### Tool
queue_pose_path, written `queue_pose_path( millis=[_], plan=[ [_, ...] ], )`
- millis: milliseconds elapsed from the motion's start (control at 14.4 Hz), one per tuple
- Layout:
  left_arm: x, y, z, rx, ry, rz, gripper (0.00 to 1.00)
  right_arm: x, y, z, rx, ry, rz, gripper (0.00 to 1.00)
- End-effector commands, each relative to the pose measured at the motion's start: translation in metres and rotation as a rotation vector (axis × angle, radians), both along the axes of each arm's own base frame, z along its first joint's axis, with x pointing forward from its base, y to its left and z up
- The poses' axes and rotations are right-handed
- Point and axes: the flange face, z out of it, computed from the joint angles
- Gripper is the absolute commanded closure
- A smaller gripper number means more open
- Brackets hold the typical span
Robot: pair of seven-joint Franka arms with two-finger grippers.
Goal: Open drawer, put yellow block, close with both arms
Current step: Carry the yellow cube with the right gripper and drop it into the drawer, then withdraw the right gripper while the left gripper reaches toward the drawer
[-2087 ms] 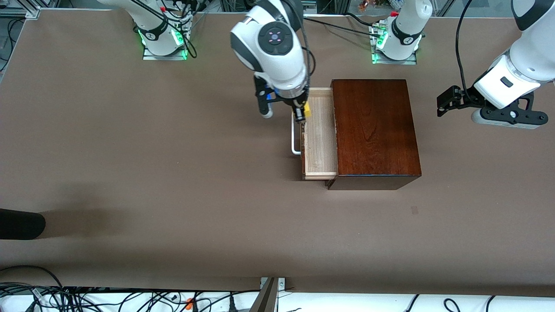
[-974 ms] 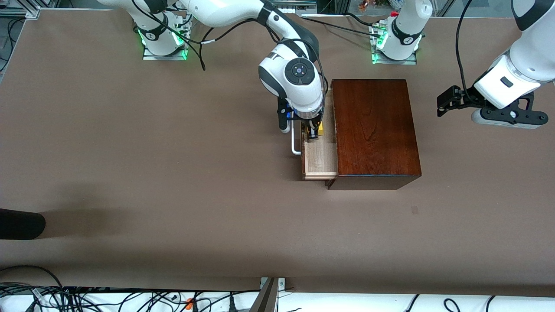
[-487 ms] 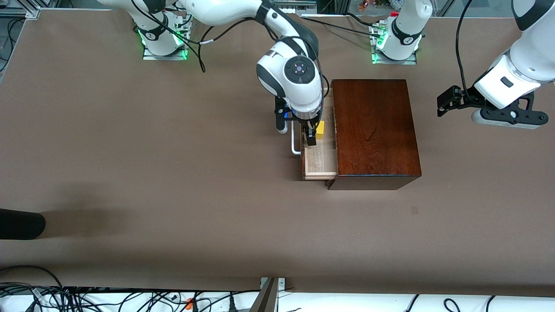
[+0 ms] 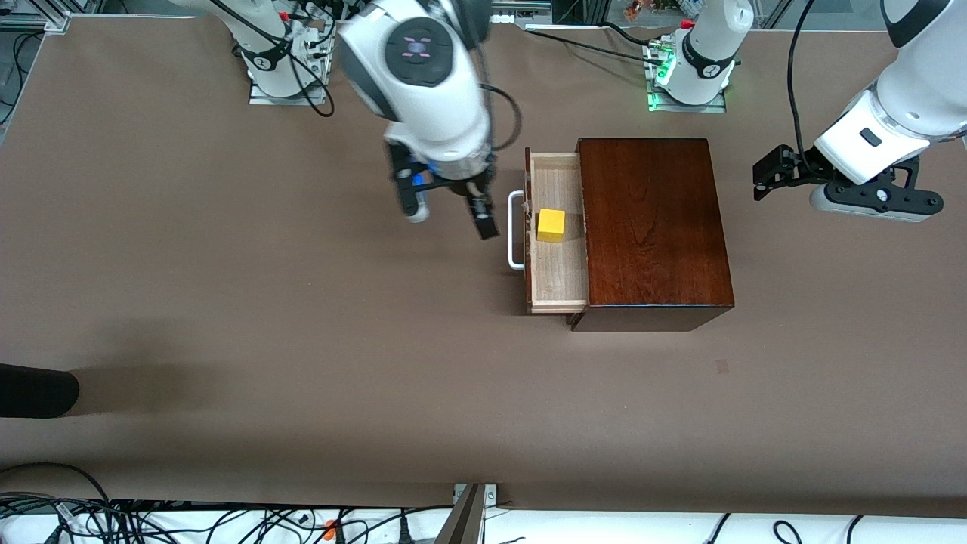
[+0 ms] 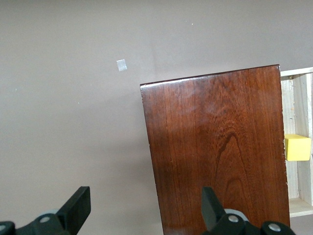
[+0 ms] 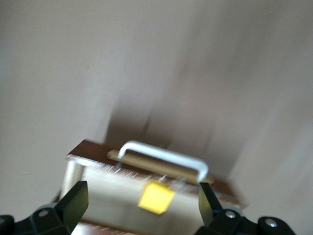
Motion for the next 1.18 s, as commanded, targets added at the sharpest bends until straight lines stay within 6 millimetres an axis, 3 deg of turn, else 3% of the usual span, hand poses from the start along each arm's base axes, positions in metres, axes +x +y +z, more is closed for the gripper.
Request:
queue_pose_path(
  millis=[0, 139, 348, 557, 835, 1113],
  plan=[
    [-0.004, -0.002, 0.006, -0.02, 0.012, -0.015, 0.0, 0.001, -0.062, 0.008, -0.052, 0.057, 0.235, 0.0],
    [-0.013, -0.016, 0.0, -0.012, 0.076, -0.046, 0.0, 0.005, -0.13, 0.011, -0.055, 0.071, 0.414, 0.0],
    [-0.019, -0.07, -0.02, -0.007, 0.126, -0.199, 0.0, 0.005, -0.235, 0.019, -0.007, 0.077, 0.593, 0.0],
    [-0.023, -0.13, -0.048, -0.024, 0.167, -0.347, 0.0, 0.006, -0.319, 0.03, 0.047, 0.055, 0.739, 0.0],
    [-0.002, -0.211, -0.066, -0.119, 0.162, -0.587, 0.0, 0.013, -0.417, 0.039, 0.051, 0.038, 1.002, 0.0],
    [-0.011, -0.293, -0.096, -0.195, 0.054, -0.854, 0.0, 0.018, -0.475, 0.045, 0.028, 0.005, 1.162, 0.0]
  ],
)
